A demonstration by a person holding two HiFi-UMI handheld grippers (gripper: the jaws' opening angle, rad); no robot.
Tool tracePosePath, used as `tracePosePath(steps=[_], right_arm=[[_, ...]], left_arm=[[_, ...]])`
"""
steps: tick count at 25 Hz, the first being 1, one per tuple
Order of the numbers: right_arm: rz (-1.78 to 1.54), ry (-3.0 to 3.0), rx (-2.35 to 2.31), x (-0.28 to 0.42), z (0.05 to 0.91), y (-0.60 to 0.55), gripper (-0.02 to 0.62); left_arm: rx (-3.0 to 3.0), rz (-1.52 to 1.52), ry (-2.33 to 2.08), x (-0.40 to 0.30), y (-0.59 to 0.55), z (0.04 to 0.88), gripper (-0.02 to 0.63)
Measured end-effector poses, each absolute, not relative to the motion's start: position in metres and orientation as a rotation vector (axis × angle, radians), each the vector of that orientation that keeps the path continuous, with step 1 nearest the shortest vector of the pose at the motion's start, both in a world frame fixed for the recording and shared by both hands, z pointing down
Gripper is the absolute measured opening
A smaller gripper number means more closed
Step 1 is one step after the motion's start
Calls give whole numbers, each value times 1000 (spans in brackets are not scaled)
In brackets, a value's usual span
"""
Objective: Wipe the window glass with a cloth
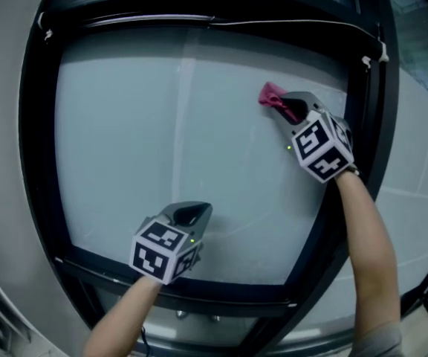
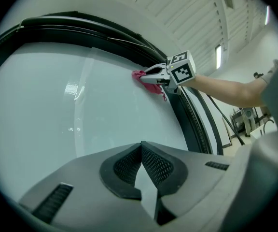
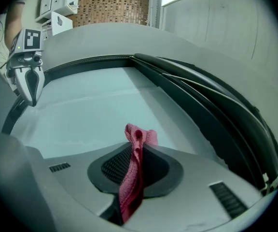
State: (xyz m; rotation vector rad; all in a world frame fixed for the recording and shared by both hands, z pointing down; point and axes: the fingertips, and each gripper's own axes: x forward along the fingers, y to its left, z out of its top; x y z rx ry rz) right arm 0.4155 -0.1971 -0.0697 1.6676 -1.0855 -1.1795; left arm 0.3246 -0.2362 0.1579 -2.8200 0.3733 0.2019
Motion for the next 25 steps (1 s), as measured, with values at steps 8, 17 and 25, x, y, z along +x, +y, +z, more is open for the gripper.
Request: tracePosePath(steps=[8,17,25], right_arm=[[-1085,-1151,1611,418,2,-201,55],[-994,-1222,1592,423,83,-202,55],[-856,-1343,1583,423,178,-201,55]], left_arm=[[-2856,147,372,327,-241,182,6],[-2884,97,372,336,-240,207,6],[-2920,-7,368,343,-239,245,6]])
